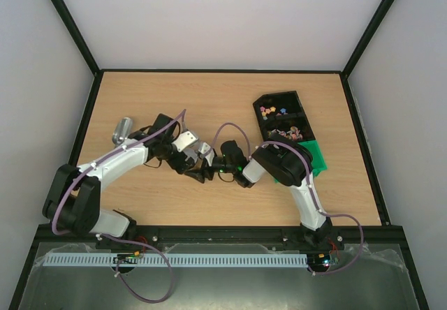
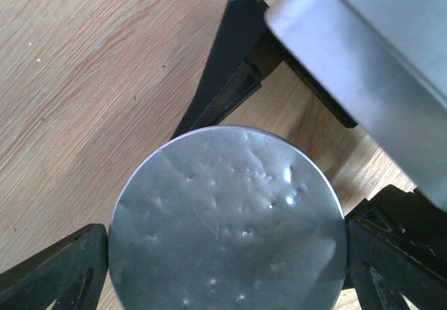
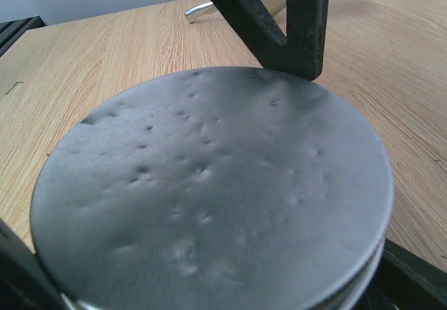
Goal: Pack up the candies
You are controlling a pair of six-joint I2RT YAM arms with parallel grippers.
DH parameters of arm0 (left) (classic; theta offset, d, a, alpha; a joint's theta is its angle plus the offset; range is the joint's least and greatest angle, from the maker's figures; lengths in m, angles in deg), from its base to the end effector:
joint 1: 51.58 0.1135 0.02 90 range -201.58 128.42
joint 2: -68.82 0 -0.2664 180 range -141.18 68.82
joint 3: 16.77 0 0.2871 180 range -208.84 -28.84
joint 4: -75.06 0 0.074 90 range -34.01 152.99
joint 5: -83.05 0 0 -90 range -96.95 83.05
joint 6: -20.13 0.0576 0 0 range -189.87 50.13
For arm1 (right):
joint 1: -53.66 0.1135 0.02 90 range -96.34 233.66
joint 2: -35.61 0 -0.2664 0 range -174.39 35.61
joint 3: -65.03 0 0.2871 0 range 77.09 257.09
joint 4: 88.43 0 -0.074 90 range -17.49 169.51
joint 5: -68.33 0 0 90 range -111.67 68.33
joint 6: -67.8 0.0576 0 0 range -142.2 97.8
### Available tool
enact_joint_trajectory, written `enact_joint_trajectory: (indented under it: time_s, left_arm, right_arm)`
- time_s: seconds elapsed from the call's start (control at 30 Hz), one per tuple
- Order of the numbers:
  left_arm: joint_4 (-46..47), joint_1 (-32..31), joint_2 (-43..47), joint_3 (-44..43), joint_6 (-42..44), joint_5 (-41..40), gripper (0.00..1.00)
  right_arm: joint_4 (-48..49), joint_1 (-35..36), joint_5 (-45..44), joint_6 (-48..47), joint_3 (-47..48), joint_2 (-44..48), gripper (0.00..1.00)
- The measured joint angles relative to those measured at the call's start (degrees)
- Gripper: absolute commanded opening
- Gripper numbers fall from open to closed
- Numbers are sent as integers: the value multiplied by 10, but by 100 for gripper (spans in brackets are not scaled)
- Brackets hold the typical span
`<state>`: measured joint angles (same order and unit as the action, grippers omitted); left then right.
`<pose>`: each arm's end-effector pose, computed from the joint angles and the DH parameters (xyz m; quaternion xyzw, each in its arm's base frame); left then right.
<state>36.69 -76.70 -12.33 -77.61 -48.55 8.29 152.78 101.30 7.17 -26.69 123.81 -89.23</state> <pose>0.2793 -0.1477 0.1664 0.4092 0.8630 -0.1365 0.2632 0.2575 0.3237 0.0592 -0.4647 0.5666 0.4115 0.5419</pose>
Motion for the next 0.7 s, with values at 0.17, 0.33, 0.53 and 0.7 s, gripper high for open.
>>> enact_joint_trajectory:
  time_s: [0.17, 0.33, 0.53, 0.7]
  left_arm:
    - [2, -3, -1, 1, 4, -3, 81]
    - [1, -3, -6, 0, 36, 8, 70]
    - [-38, 10, -35, -31, 152, 38, 63]
    - [-106, 14, -91, -94, 281, 65, 62]
  right_arm:
    - [4, 0, -4, 3, -3, 0, 78]
    - [3, 0, -6, 3, -5, 2, 71]
    - [-12, -5, 6, -4, -13, 14, 61]
    - [-26, -18, 28, -13, -16, 21, 54]
